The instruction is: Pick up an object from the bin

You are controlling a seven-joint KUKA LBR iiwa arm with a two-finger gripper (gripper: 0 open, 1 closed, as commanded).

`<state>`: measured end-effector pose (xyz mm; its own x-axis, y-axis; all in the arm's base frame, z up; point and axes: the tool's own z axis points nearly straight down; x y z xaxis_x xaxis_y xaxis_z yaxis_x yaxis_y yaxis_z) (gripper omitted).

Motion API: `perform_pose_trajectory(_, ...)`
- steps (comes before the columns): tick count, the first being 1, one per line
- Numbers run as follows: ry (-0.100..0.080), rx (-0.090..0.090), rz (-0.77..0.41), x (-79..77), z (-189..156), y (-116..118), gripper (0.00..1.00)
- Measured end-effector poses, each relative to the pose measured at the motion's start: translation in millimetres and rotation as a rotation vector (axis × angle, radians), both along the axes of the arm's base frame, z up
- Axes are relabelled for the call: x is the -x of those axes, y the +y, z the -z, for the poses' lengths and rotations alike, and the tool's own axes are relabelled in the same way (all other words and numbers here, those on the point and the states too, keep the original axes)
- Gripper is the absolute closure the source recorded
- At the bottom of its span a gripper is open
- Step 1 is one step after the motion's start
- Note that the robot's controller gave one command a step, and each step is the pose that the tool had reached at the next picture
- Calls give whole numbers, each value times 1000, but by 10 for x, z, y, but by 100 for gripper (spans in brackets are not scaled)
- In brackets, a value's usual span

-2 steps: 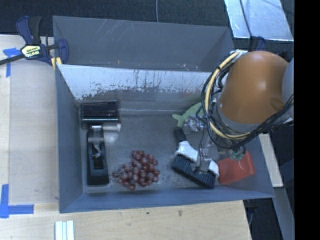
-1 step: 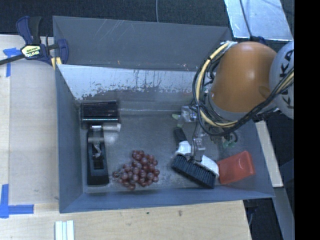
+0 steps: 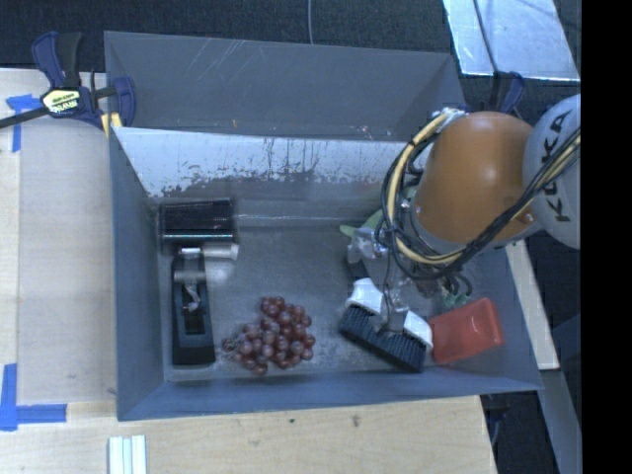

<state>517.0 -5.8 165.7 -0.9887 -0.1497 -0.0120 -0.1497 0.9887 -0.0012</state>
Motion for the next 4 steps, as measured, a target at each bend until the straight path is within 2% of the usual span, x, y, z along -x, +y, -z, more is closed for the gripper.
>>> perform_pose_trajectory(1,10,0,25,93,277,-119,0)
perform_pose_trajectory(2,5,-2,222,65,353,-184,0)
perform_pose_trajectory(3,-3,3,-45,115,756,-395,100)
perform_pose_trajectory(4,-3,3,-45,115,756,-395,100)
